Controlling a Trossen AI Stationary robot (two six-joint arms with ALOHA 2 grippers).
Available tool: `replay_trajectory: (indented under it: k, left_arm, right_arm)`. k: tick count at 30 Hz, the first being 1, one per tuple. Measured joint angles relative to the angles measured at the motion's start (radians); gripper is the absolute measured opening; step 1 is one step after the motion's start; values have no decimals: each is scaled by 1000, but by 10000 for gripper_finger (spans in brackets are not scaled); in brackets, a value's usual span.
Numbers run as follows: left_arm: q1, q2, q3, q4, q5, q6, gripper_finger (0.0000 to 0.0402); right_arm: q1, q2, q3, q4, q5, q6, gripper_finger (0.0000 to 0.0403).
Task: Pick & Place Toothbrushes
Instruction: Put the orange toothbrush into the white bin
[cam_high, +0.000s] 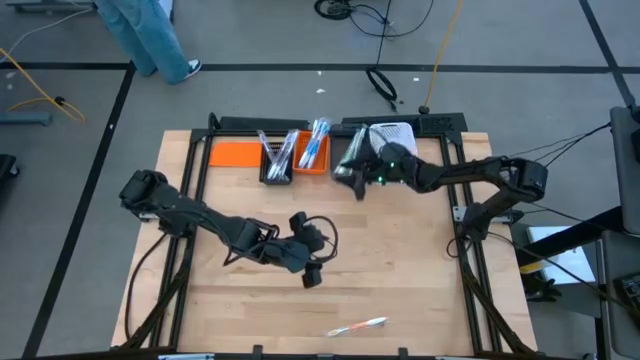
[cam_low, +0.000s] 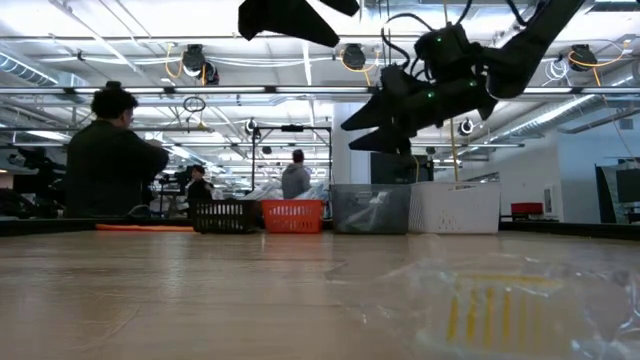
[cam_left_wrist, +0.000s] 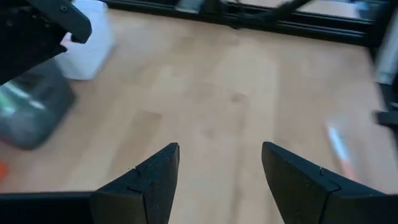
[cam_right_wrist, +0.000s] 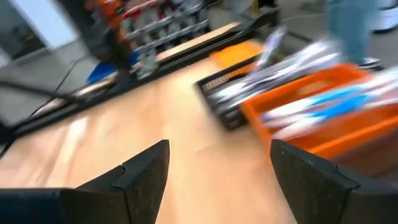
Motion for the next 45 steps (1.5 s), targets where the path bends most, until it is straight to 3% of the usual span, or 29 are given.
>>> replay_trajectory:
  k: [3,9,14,22,34,45]
  left_arm:
    - [-24,0,-12,4,38,-22,232]
    - [-71,0,-35,2,38,-59,232]
    - [-100,0,-37,2,38,-60,232]
    - [-146,0,-36,2,38,-54,232]
    - [-150,0,-36,3,37,-53,232]
    - [-150,0,-36,5,13,-58,232]
  right_arm:
    - [77,0,0,-30,0,-18,271]
    - [238,0,0,-93,-10,-29,267]
    - [380,0,0,-147,-77,-21,265]
    - [637,0,0,-258,-68,2,265]
    - [1041,1,0,-329,328,107,260]
    - [1251,10,0,-377,565,242,234]
